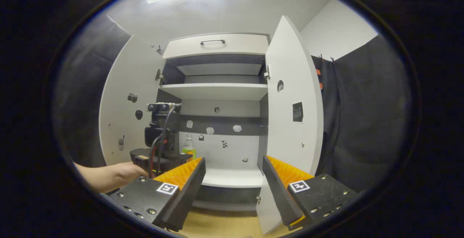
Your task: Grasp the bottle in the cabinet with the left hand and place it on the coaster, then close the right door with the right hand and the left door with the left hand.
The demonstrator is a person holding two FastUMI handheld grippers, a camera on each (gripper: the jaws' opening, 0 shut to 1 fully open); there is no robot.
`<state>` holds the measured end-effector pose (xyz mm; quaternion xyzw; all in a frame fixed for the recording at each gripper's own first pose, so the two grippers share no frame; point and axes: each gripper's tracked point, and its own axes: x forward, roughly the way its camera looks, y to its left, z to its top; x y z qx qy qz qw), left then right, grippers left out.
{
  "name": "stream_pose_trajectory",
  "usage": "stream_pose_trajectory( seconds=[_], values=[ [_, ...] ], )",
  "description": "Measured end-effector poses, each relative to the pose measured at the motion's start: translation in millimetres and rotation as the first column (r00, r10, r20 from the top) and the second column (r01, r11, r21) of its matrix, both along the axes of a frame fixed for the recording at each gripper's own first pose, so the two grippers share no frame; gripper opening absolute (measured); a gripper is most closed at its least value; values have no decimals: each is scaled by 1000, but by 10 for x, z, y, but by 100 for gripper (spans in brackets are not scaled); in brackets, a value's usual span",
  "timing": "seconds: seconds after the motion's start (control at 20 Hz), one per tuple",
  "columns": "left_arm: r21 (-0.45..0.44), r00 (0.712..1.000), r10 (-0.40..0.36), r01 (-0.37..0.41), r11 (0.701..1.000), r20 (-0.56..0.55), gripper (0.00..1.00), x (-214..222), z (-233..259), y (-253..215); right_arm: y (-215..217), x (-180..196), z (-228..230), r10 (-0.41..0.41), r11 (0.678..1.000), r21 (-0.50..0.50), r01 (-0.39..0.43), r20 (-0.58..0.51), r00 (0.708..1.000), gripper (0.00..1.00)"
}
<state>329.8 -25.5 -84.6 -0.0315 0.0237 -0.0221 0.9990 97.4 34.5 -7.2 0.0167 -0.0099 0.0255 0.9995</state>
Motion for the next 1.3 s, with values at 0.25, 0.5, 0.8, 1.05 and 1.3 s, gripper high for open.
stream_pose_trajectory(
  seconds=[0.25, 0.5, 0.8, 1.05, 1.3],
  values=[
    [28, 1000, 5, -5, 1000, -10, 98, 448, -113, -1, -96, 81, -122, -25, 1000, -6, 25, -26, 999, 95],
    [25, 1000, 28, -28, 999, -13, 96, 762, -170, 53, -287, 32, -240, -92, 996, -2, 92, -58, 994, 95],
    [9, 1000, 25, -25, 1000, -19, 80, 548, -60, 2, -563, -242, -354, -147, 988, 29, 150, -91, 985, 93],
    [41, 999, -5, 4, 999, 37, 79, -18, 280, -98, -669, -509, -287, -145, 987, 60, 150, -80, 986, 95],
    [7, 1000, 0, 0, 1000, 21, 79, -840, 446, -120, -675, -882, -180, -104, 992, 63, 108, -65, 993, 95]
  ],
)
